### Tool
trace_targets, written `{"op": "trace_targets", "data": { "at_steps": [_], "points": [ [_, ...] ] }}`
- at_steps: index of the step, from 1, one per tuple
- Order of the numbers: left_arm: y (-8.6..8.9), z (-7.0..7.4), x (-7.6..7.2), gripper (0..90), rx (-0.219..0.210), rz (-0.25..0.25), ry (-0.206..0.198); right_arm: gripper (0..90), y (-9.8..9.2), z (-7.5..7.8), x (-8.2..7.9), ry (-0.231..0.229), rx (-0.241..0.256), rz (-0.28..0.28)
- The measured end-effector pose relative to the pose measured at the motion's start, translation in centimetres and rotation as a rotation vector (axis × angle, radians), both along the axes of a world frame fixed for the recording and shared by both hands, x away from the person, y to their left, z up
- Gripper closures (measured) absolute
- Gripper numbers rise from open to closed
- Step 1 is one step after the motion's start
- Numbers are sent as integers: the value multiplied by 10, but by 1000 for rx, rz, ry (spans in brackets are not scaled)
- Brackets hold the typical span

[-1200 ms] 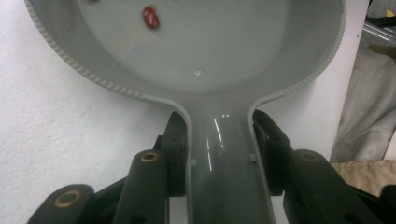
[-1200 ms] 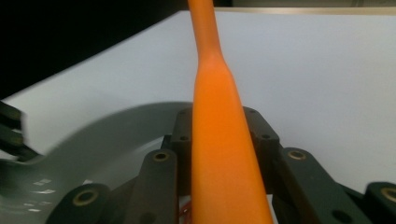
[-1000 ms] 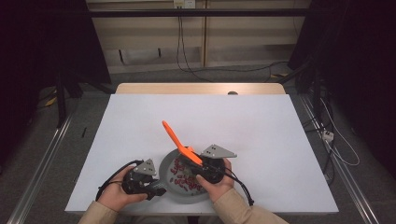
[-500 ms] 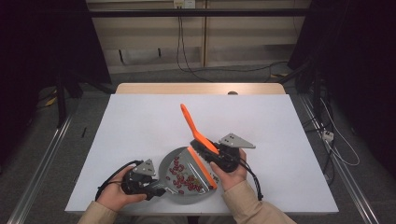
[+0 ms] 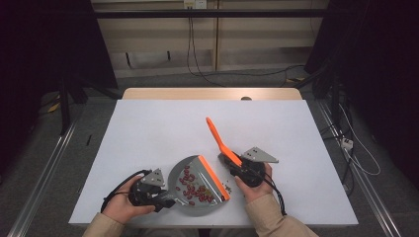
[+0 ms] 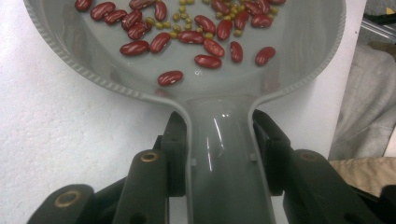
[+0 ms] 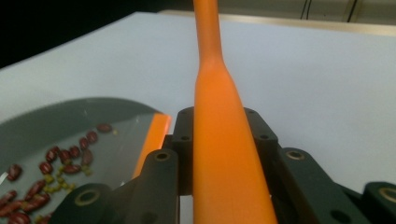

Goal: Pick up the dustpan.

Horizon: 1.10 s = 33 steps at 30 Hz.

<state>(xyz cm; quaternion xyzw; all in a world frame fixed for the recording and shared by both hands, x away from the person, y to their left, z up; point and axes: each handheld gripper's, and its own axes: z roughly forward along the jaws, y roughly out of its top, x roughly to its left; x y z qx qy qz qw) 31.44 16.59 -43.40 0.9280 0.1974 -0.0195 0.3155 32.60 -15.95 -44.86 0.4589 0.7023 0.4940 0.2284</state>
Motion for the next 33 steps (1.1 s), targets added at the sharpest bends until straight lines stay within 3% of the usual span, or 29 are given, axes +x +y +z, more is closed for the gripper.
{"op": "trace_targets", "data": {
  "at_steps": [4, 8, 11, 13, 15, 17, 20, 24, 25, 33],
  "points": [
    [0, 0, 0, 632, -5, -2, 2, 706, 5, -4, -2, -7, -7, -8],
    [1, -1, 1, 632, -10, -2, 2, 695, 10, -3, -3, 2, -20, 27],
    [1, 0, 1, 632, -7, -2, 4, 618, 9, 0, -5, -3, -21, 40],
    [1, 0, 1, 631, -7, -3, 4, 613, 7, 3, -6, -6, -19, 43],
    [1, 0, 1, 632, -7, -2, 4, 660, 4, 5, -7, -16, -43, 47],
    [1, -1, 1, 631, -7, -2, 5, 690, 0, 6, -9, 4, -41, 57],
    [1, -1, 1, 632, -7, 0, 6, 708, -5, 7, -11, 17, -48, 27],
    [0, -1, 1, 632, -9, -1, 5, 712, -6, 7, -14, 39, 0, -3],
    [0, -1, 1, 631, -9, -1, 5, 712, -4, 6, -14, 42, 26, 4],
    [0, 1, 0, 631, 11, -28, 4, 711, 27, 3, -19, -25, -28, 38]
  ]
}}
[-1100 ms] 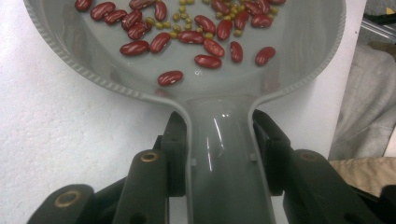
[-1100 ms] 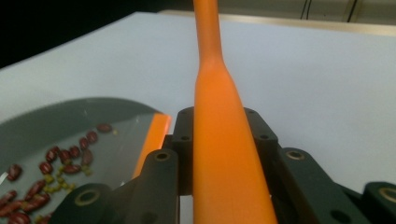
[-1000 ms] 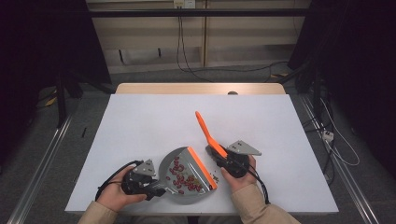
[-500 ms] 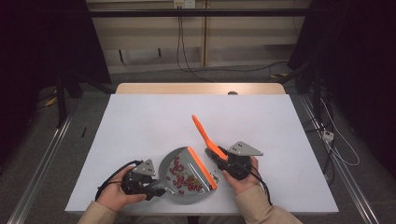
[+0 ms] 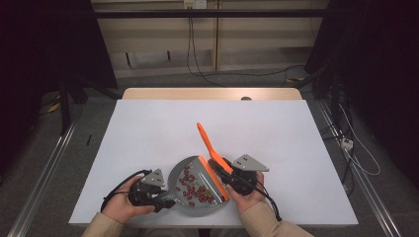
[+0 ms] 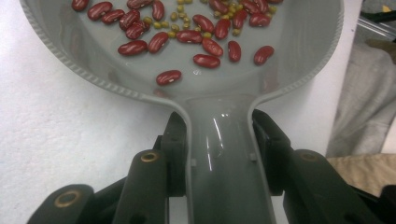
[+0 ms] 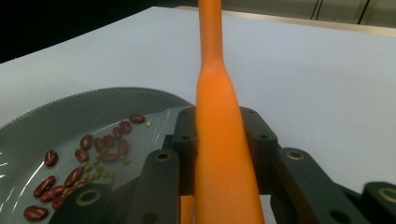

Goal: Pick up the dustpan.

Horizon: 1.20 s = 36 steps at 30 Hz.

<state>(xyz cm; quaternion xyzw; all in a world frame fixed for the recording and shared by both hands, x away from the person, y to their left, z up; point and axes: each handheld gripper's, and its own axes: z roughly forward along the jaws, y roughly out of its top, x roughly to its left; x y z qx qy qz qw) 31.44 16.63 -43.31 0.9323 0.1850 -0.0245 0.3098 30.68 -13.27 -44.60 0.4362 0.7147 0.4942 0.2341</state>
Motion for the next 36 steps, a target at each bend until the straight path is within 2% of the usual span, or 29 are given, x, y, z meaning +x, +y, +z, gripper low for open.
{"op": "trace_targets", "data": {
  "at_steps": [4, 5, 10, 11, 12, 14, 18, 19, 20, 21, 22, 23, 24, 25, 26, 31, 32, 33, 34, 35, 36],
  "points": [
    [1, 0, -1, 631, -9, -11, 5, 712, -4, 2, 3, -25, -21, -3],
    [2, 0, -1, 632, -7, -11, 7, 712, -7, 3, 4, -20, -12, -5],
    [1, -1, 0, 631, -12, -17, 9, 712, -31, 18, 6, -54, 54, -64],
    [1, 0, -1, 631, -4, -19, 8, 712, -35, 20, 4, -63, 50, -79],
    [1, -1, -1, 631, -14, -21, 12, 711, -39, 20, 1, -69, 41, -91],
    [1, -1, 0, 631, -13, -28, 10, 711, -47, 17, -6, -67, -3, -118],
    [-1, 1, -1, 631, 10, -35, 4, 711, -58, 4, -17, -32, -41, -167],
    [-2, 0, -2, 631, 2, -42, 9, 711, -58, 3, -19, -35, -39, -178],
    [-4, 0, -2, 631, -10, -46, 9, 711, -57, 2, -22, -42, -60, -186],
    [-4, 0, -2, 631, -9, -49, 14, 711, -55, 0, -24, -38, -60, -196],
    [-5, 0, -2, 631, -6, -48, 13, 711, -53, -1, -25, -39, -42, -201],
    [-5, 0, -2, 631, -1, -42, 8, 711, -49, -1, -26, -44, -51, -204],
    [-5, -1, -2, 631, -13, -50, 14, 710, -45, -2, -28, -49, -51, -204],
    [-5, -1, -2, 631, -13, -50, 14, 709, -41, -3, -29, -46, -34, -201],
    [-5, 0, -2, 631, -5, -46, 10, 707, -35, -4, -30, -54, -38, -201],
    [-5, 0, -2, 631, -2, -38, 9, 702, -5, -7, -26, -51, 31, -191],
    [-5, 0, -2, 631, -6, -38, 11, 707, 0, -7, -23, -50, 57, -187],
    [-5, 0, -3, 632, -5, -37, 11, 708, 5, -8, -21, -29, 109, -170],
    [-5, -1, -2, 631, -7, -39, 10, 708, 12, -7, -20, -24, 120, -160],
    [-4, -1, -2, 632, -19, -40, 14, 709, 18, -5, -20, -48, 109, -140],
    [-4, -1, -2, 632, -9, -31, 6, 710, 21, -3, -19, -60, 122, -126]
  ]
}}
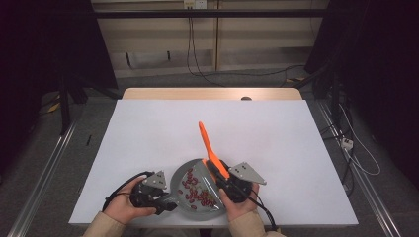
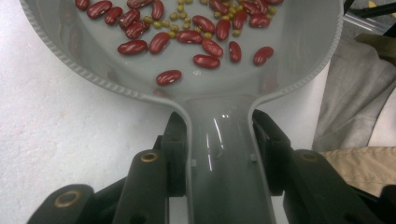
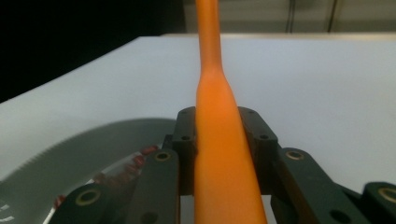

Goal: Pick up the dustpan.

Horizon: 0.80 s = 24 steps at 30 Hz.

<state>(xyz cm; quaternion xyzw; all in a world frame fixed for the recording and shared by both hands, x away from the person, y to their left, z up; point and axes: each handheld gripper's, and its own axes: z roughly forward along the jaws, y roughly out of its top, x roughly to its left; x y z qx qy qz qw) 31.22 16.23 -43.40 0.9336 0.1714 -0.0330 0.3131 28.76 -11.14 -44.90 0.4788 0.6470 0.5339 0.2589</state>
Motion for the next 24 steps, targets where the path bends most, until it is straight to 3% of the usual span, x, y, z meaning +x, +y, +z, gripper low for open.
{"op": "trace_targets", "data": {
  "at_steps": [2, 5, 9, 10, 15, 17, 18, 19, 21, 22, 23, 24],
  "points": [
    [0, 0, 0, 632, -1, 2, 3, 710, 1, 6, 4, -13, 57, 24],
    [0, 0, -1, 632, -3, 9, 3, 710, -3, 17, 11, -34, 74, 25],
    [1, 0, 0, 631, 0, -1, -1, 711, -19, 26, 11, -49, 28, 4],
    [1, 0, 0, 632, -12, -10, 15, 710, -26, 26, 10, -49, 13, -11],
    [2, 1, -1, 632, -4, -30, 15, 710, -51, 9, -4, -11, -51, -50],
    [-1, 2, -3, 631, 12, -32, 7, 710, -55, 2, -9, 8, -65, -70],
    [-2, 1, -3, 631, -2, -45, 19, 710, -55, 1, -11, 3, -81, -73],
    [-4, 1, -5, 631, 18, -37, 7, 710, -54, 0, -14, -3, -109, -83],
    [-6, 1, -3, 632, 0, -38, 19, 710, -51, -4, -16, -1, -93, -80],
    [-8, 2, -4, 632, 25, -32, 1, 710, -46, -4, -18, -7, -103, -76],
    [-9, 1, -4, 632, 11, -38, 7, 708, -40, -5, -20, -1, -76, -67],
    [-10, 2, -4, 631, 31, -29, -3, 706, -33, -6, -21, -6, -67, -62]
  ]
}}
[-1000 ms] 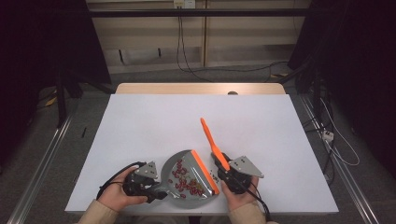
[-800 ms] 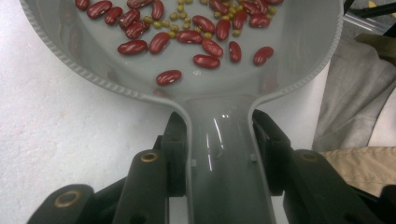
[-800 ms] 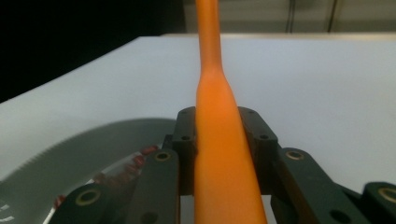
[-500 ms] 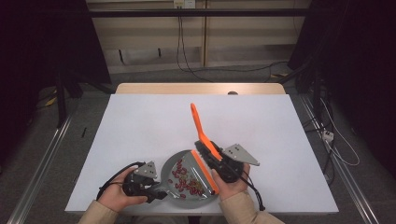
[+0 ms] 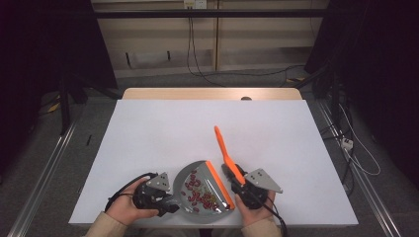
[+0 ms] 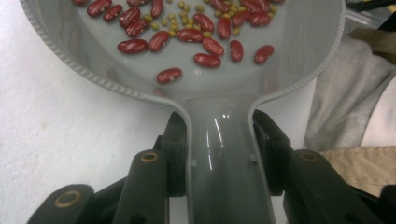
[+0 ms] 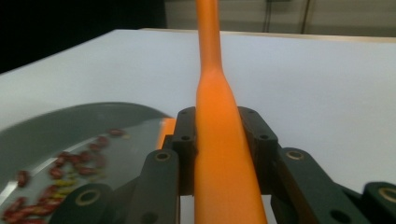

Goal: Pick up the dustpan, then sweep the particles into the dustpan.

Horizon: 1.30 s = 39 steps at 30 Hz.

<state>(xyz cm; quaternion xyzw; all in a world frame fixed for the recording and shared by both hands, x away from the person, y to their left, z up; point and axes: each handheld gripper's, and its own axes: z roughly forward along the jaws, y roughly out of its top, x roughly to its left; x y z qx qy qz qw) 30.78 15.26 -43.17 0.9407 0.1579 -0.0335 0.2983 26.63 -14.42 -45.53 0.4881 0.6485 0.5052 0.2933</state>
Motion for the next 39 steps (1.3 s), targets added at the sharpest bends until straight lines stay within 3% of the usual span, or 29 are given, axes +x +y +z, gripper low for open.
{"op": "trace_targets", "data": {
  "at_steps": [1, 3, 6, 7, 9, 13, 17, 18, 21, 28, 31, 34, 39],
  "points": [
    [0, -1, 1, 632, -20, -5, 13, 708, 6, 0, 0, -8, -4, 9],
    [2, -1, 1, 632, -14, 8, 8, 710, 15, -1, 3, 8, 123, 27],
    [2, -2, 1, 632, -32, 8, 23, 711, 27, 7, 10, -21, 168, 62],
    [1, -1, 1, 633, -15, 15, 10, 711, 28, 11, 13, -23, 189, 82],
    [2, -3, 1, 633, -36, 15, 26, 711, 27, 19, 16, -49, 172, 81],
    [4, -3, 3, 634, -37, 42, 12, 711, 14, 28, 23, -60, 131, 77],
    [12, -3, 9, 633, -47, 102, 0, 711, -7, 26, 29, -48, 88, 66],
    [16, -3, 11, 633, -33, 123, -20, 710, -12, 25, 30, -48, 73, 61],
    [25, -3, 15, 634, -50, 182, -39, 710, -28, 23, 34, -39, 52, 46],
    [37, -4, 19, 636, -79, 246, -98, 710, -47, 24, 37, -36, 48, 22],
    [41, -3, 20, 637, -118, 275, -125, 710, -50, 24, 37, -39, 40, 16],
    [47, -2, 23, 637, -158, 309, -102, 710, -51, 24, 38, -40, 46, 11],
    [57, 0, 26, 636, -149, 361, -114, 710, -55, 24, 39, -32, 38, 22]
  ]
}}
